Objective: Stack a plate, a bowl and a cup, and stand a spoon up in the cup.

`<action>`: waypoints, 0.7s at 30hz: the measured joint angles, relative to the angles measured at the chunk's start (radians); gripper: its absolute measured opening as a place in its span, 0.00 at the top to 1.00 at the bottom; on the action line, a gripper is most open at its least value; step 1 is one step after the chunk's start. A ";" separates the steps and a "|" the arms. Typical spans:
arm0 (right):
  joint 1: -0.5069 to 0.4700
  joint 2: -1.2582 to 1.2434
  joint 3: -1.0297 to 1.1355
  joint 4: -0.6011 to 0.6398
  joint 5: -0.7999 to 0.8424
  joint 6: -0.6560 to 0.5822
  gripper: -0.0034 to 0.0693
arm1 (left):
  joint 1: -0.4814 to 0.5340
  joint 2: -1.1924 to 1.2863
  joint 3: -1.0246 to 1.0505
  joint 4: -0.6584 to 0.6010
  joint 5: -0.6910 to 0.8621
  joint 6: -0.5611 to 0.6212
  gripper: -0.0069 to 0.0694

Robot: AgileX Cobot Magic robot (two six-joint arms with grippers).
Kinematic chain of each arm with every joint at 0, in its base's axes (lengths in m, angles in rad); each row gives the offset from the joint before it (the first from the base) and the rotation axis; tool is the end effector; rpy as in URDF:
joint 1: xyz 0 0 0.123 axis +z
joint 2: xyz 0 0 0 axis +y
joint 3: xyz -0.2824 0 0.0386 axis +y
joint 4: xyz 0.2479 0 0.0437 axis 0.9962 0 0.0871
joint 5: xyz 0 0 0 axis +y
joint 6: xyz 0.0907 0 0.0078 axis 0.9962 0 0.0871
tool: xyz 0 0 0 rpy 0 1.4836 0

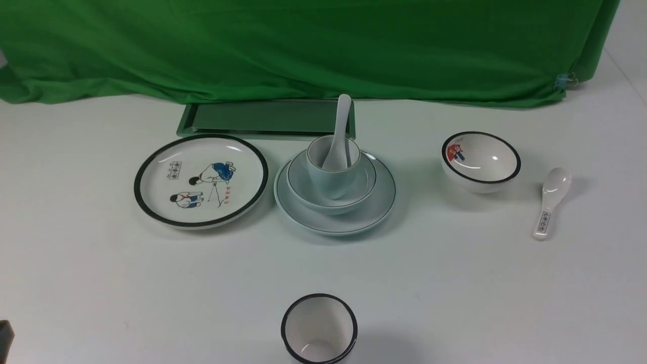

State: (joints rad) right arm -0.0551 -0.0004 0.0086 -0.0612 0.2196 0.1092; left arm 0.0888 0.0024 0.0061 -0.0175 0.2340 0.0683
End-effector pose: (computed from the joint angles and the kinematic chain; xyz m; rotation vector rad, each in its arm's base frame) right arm 0.0558 -0.0043 0.1903 0.0993 1.7081 -0.0156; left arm 0.0557 0.0046 0.1897 -0.0294 1.7268 0.0999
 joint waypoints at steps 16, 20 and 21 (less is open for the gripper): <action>0.000 0.000 0.000 0.000 0.000 0.000 0.74 | 0.000 0.000 0.000 -0.002 -0.001 0.000 0.95; 0.000 0.000 0.000 0.000 0.000 0.000 0.73 | 0.000 0.000 0.000 -0.002 -0.004 0.000 0.95; 0.000 0.000 0.000 0.000 0.000 0.000 0.73 | 0.000 0.000 0.000 -0.002 -0.004 0.000 0.95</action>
State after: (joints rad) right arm -0.0551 -0.0004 0.0086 -0.0612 0.2196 0.1092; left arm 0.0888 0.0024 0.0061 -0.0197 0.2299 0.0683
